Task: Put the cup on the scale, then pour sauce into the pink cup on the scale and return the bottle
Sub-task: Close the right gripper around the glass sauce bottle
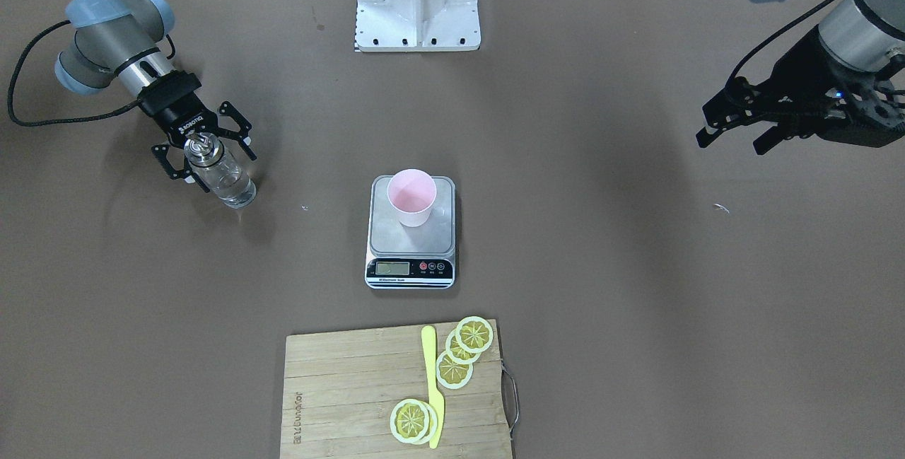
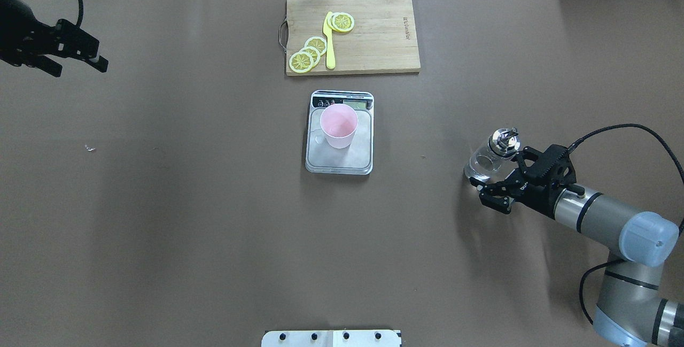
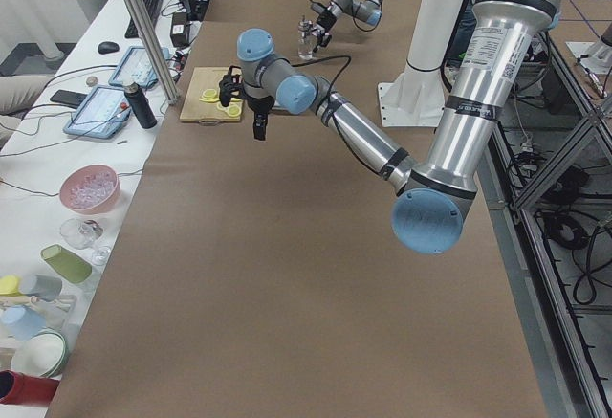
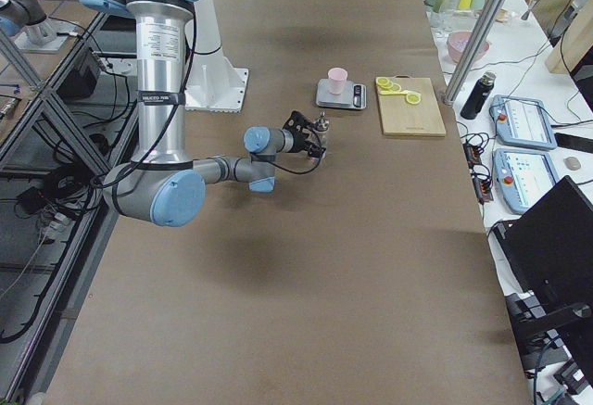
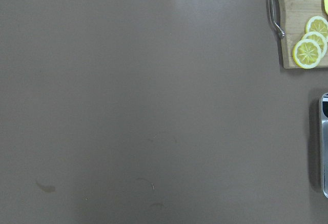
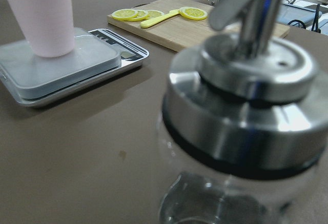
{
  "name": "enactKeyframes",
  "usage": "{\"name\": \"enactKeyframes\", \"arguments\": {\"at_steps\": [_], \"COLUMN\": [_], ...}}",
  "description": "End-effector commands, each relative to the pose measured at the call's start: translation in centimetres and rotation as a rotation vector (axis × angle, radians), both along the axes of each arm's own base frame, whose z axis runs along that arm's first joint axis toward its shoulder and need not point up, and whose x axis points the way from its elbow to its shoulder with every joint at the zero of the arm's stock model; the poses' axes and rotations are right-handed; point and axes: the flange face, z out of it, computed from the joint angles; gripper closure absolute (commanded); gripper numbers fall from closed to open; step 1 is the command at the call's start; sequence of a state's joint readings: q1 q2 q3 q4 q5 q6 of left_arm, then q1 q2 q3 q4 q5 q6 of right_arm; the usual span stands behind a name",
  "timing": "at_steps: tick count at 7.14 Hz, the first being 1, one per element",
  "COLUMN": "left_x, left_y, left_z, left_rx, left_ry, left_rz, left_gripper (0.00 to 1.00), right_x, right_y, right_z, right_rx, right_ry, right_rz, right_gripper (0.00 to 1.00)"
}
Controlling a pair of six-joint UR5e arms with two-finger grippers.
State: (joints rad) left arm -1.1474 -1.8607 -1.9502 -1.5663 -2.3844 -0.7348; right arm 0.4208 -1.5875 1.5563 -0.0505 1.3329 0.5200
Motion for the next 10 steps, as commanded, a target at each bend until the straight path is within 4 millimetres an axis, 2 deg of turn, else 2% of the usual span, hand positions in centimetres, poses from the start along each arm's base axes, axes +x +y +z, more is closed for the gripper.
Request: {"name": "enactKeyframes", "arguments": {"at_steps": [1,3,6,9,10], "left_x": [0.0,0.0,0.0,0.0,0.0], "left_y": [0.0,0.0,0.0,-0.1,-0.1], "left_z": [0.0,0.0,-0.1,-0.1,-0.3], "left_rx": [0.0,0.0,0.001,0.003,0.006], "left_ry": [-0.001,-0.001,0.0,0.0,0.001], "left_rz": [0.0,0.0,0.0,-0.001,-0.001], "left_gripper": [0.05,0.05,0.05,0.05,0.05], "right_x": [-0.1,-0.5,0.2,0.5,0.1], "right_y": [-0.1,-0.2,0.0,-0.3,-0.8], "right_z": [0.5,0.2,-0.1,2.0,1.3], "right_rx": [-0.002,0.0,0.022,0.046,0.051], "right_ry": [0.005,0.0,-0.048,-0.044,-0.058], "right_rz": [0.001,0.002,0.004,0.015,0.02], "right_gripper": [0.03,0.06,0.06,0.09,0.1]}}
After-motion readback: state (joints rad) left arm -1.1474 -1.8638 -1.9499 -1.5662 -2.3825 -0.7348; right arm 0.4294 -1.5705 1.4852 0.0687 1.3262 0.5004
